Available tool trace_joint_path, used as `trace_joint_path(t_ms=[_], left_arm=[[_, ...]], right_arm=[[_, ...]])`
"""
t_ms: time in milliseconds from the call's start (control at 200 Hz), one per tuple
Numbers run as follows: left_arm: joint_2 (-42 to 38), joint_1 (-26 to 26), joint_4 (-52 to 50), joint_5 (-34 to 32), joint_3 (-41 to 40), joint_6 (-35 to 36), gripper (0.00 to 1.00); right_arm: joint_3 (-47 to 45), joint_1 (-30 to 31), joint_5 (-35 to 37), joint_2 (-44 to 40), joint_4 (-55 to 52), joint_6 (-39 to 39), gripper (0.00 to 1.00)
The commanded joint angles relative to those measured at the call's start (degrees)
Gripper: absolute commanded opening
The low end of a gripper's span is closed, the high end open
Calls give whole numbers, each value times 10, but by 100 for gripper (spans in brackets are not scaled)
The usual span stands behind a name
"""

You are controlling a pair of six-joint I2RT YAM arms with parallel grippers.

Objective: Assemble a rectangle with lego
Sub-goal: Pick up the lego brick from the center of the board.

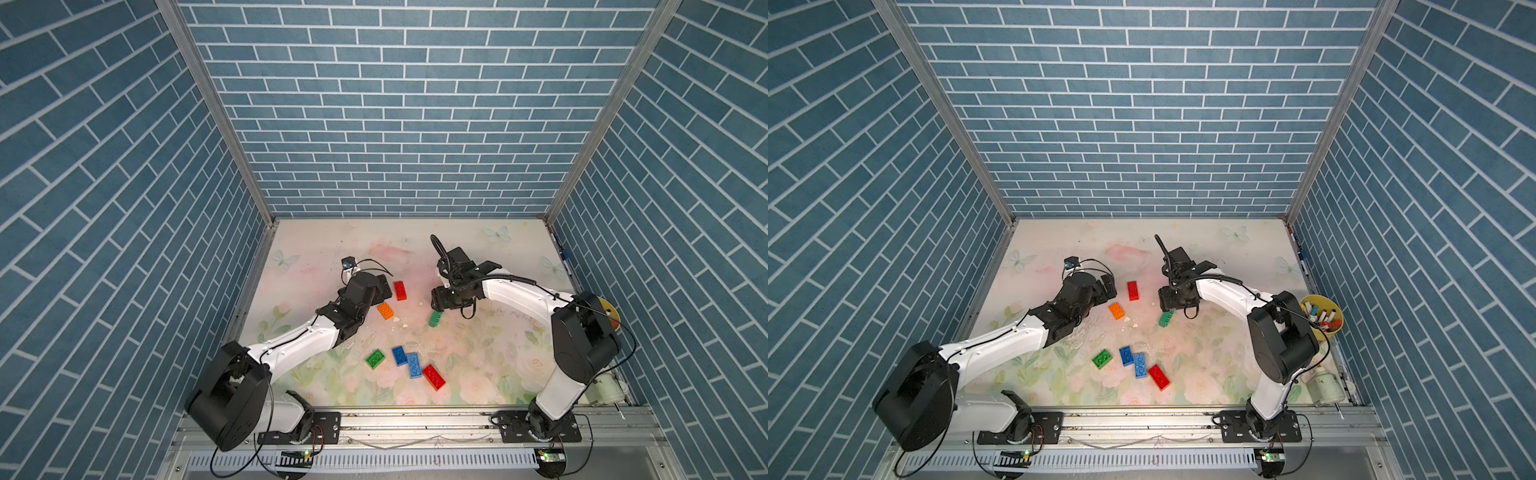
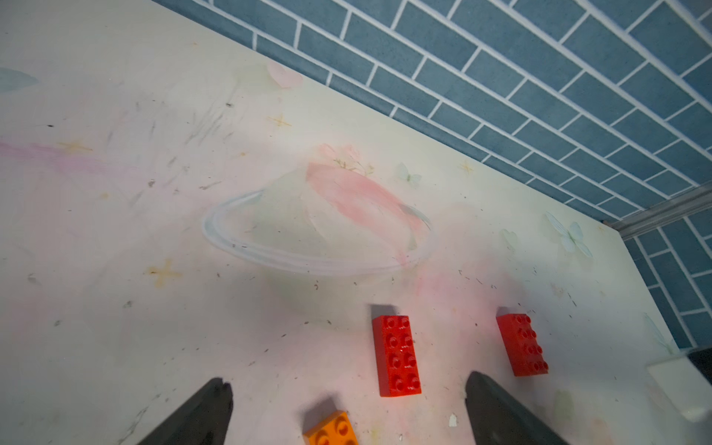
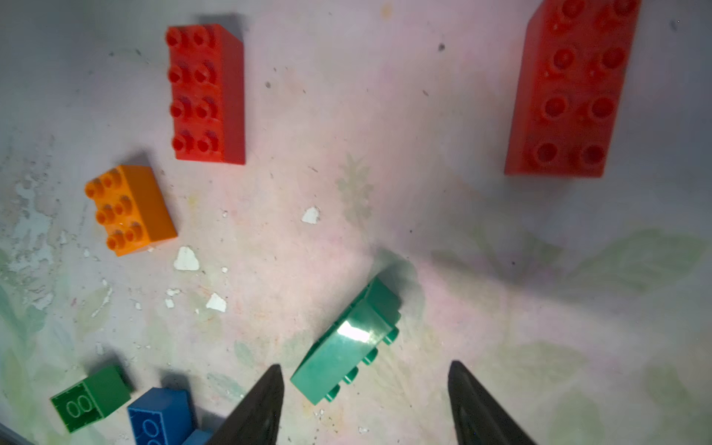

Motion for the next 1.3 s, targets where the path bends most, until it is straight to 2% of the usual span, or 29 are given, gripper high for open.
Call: trace_joint_path(t_ms=[0,315,645,740,885,970,1050,1165,1295], left_arm=[[11,-5,-1,11,17,5,100],[8,-5,-7,4,14,8,100],[3,-5,-5,-5,3,8,100],[2,-4,-4,-6,2,8,100],[0,-4,-6,-8,0,8,100],[-5,-5,-7,-11,-1,10,100],[-11,-5,-8,-17,-4,12,100],[-22,-4,-8,-24,-8,12,100],[-35,-4,-7,-31,-14,11,100]], right_arm=[[-16,-1,-1,-9,-5,38,68],[-18,1,-45,23,19,54,61],[-13,6,-46,53,29,63,50],[-9,8,-46,61,31,66,45],[1,8,-39,69,25,67,30],[12,8,-12,65,5,60,21],[29,9,21,55,-23,46,19],[49,19,113,45,-60,20,19],[78,53,264,67,-110,-7,19]])
